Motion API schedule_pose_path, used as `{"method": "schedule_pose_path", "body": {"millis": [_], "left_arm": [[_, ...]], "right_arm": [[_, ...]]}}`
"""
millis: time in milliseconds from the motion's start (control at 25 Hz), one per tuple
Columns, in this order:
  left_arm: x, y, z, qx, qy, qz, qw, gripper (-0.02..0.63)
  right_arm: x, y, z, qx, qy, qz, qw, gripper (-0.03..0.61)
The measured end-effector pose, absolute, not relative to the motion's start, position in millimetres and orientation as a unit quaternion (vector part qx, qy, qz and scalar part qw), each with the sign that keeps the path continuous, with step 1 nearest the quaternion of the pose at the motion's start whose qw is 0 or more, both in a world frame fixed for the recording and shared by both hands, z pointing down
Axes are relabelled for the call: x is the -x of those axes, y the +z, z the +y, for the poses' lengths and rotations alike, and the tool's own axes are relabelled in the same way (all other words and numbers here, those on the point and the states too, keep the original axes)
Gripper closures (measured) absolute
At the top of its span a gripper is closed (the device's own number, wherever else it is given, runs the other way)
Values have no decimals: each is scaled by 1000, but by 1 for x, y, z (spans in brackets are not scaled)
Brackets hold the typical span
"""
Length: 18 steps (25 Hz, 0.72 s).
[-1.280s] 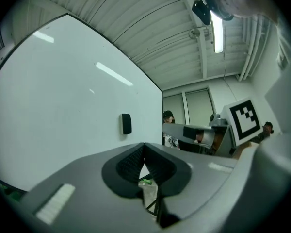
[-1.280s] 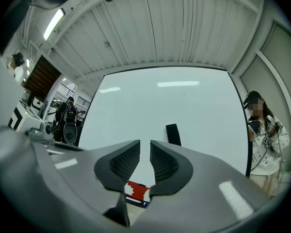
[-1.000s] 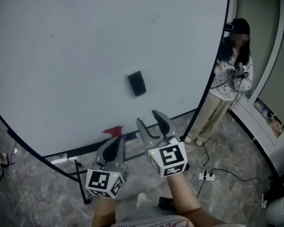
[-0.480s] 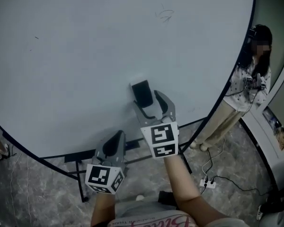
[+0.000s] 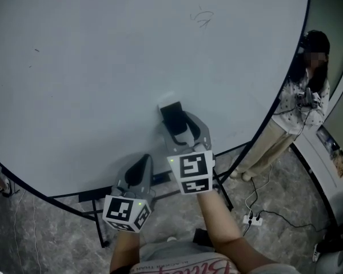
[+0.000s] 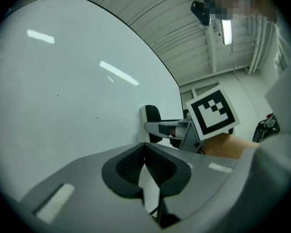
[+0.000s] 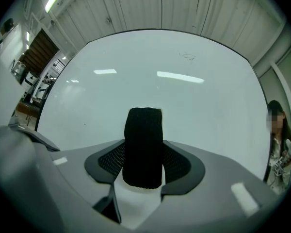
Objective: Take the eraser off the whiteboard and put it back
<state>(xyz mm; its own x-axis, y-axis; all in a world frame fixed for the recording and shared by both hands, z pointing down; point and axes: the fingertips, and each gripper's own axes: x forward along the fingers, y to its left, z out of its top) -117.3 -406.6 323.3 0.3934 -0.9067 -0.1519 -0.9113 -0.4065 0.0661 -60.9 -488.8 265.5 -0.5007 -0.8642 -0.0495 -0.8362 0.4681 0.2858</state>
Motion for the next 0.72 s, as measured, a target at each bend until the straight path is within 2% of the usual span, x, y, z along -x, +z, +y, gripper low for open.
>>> {"method": "schedule_pose_path", "body": {"millis": [400,720], "left_arm": [[114,322,-394,848,86,524,10,614],[111,316,-369,857,96,505,24,614]], "right_arm": [[43,286,-447,-489,-86,-867,45,351],[38,299,-388,-477,-56,-877,-13,351]]}}
